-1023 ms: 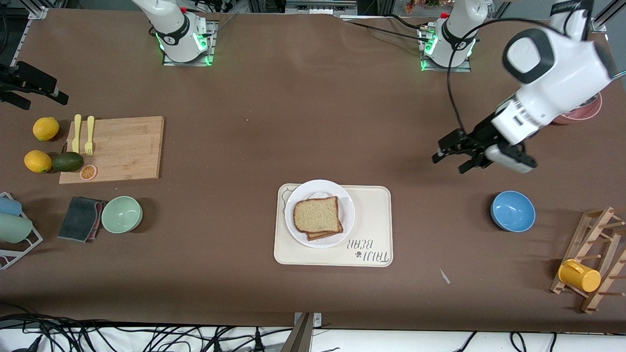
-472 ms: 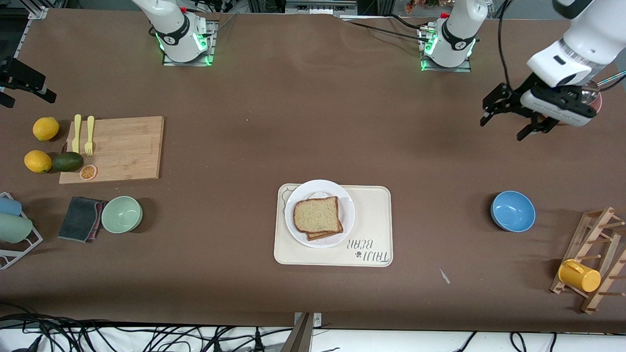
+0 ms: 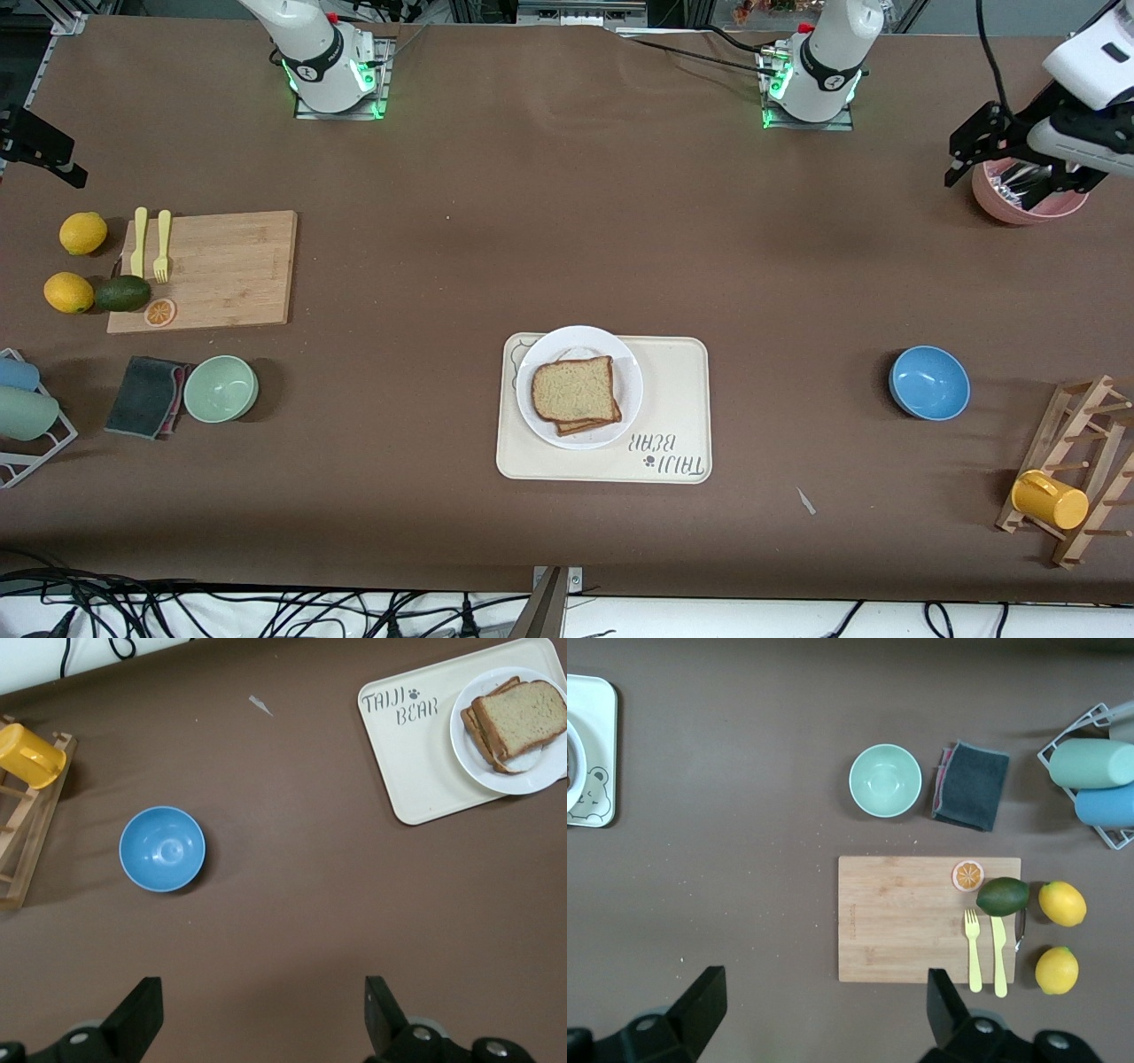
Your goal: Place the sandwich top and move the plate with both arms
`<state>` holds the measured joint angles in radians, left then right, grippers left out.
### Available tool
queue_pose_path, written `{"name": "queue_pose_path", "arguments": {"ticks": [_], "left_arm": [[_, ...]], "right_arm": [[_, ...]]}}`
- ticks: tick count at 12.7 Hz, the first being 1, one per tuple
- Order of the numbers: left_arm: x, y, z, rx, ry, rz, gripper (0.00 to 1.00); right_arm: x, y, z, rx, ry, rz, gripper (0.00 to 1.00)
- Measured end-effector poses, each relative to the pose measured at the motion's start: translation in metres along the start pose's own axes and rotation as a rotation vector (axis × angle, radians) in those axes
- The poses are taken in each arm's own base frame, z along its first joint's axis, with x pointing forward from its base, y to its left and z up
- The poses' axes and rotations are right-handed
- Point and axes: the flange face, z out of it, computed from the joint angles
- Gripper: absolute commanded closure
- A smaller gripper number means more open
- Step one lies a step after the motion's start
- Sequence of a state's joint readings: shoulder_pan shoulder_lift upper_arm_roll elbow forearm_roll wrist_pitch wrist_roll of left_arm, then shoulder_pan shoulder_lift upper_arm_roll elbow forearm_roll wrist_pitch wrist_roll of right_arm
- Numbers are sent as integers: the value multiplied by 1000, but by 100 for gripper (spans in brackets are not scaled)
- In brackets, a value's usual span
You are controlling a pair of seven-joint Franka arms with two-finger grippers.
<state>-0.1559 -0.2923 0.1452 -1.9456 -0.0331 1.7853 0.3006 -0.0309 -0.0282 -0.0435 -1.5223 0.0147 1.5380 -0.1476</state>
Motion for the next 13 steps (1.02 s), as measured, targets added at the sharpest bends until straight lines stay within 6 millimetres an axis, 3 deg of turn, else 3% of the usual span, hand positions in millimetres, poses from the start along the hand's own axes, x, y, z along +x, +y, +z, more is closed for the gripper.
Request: {"name": "queue_pose_path", "arguments": {"ticks": [4,7,13], "left_arm": [[8,-2,-21,-16,-81,-3,0],[35,-1,-24,-5,-90,8,0],[65,-9,-10,3,-111,3,0]], "right_arm": [[11,-15,12,-1,-7,-5,0],[12,-28,11,-3,-6,-20,0],[16,-29,17,-2,-15,-21,0]]}}
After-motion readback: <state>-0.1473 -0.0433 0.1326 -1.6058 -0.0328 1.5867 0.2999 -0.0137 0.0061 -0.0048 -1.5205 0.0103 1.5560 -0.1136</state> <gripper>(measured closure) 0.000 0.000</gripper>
